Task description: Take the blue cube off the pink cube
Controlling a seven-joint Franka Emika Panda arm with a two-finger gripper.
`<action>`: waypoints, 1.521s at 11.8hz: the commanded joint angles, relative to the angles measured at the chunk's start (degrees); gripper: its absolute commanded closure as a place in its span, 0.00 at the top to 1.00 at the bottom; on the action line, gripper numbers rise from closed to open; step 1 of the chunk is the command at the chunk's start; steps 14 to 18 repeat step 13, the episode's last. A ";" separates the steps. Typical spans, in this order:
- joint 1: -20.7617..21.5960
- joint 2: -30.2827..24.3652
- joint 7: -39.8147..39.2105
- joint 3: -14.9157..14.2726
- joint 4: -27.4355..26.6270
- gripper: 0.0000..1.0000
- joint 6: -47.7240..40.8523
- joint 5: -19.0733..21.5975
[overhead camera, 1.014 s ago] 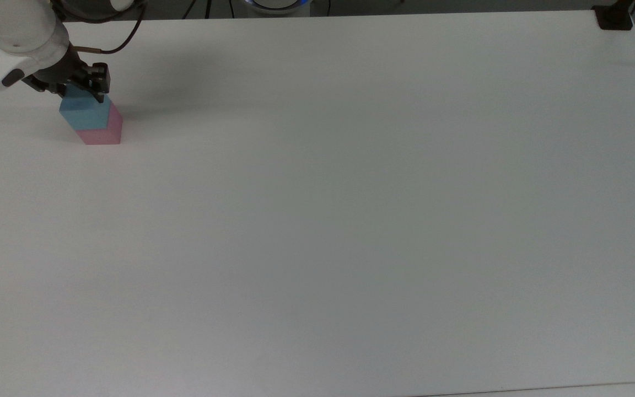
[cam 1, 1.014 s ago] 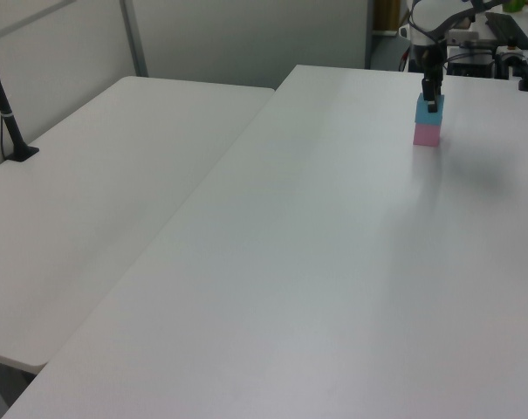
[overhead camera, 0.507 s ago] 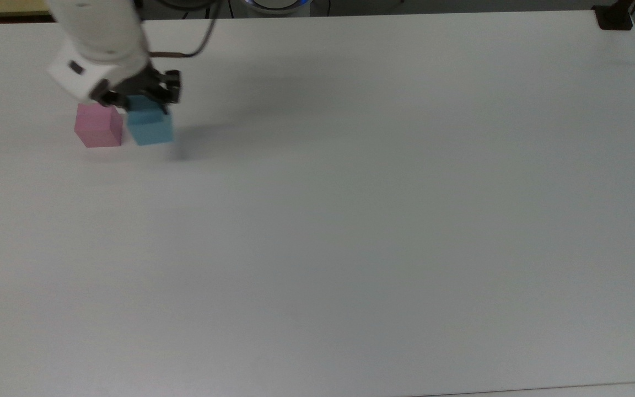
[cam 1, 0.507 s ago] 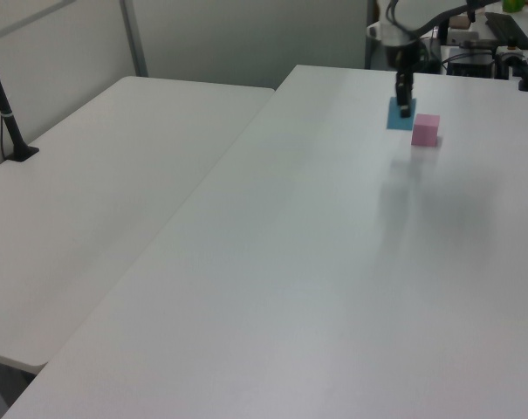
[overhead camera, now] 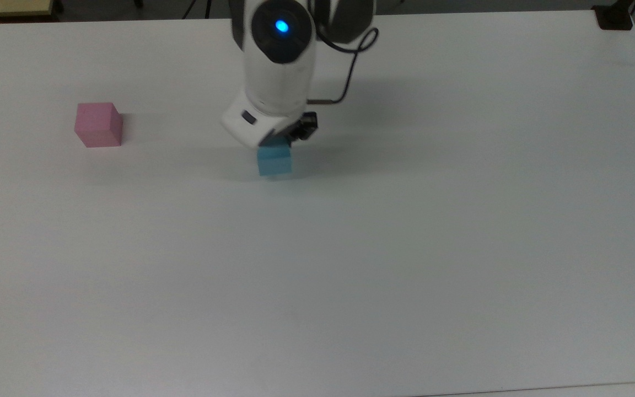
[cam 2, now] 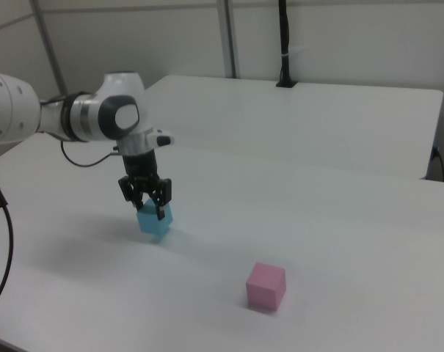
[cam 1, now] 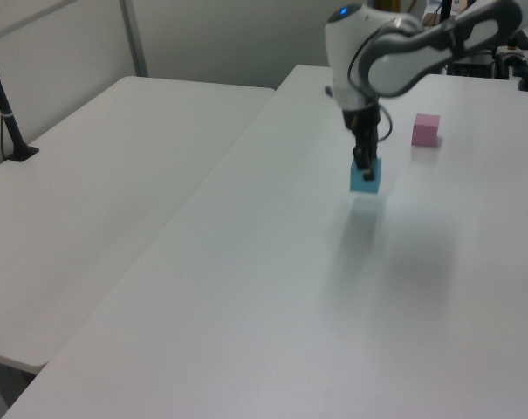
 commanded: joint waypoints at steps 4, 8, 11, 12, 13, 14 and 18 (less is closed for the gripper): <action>-0.22 -2.89 -3.53 -1.08 0.52 1.00 -1.38 0.60; -0.49 -12.38 -3.38 -1.69 4.12 1.00 -13.17 0.61; -3.74 -18.64 -4.17 -1.69 4.04 1.00 -16.44 0.78; -4.26 -19.00 -4.00 -1.69 4.04 1.00 -16.53 0.78; -4.36 -19.26 -3.74 -1.69 4.04 1.00 -16.53 0.78; -4.36 -19.26 -3.74 -1.69 4.04 1.00 -16.53 0.78; -4.36 -19.26 -3.74 -1.69 4.04 1.00 -16.53 0.78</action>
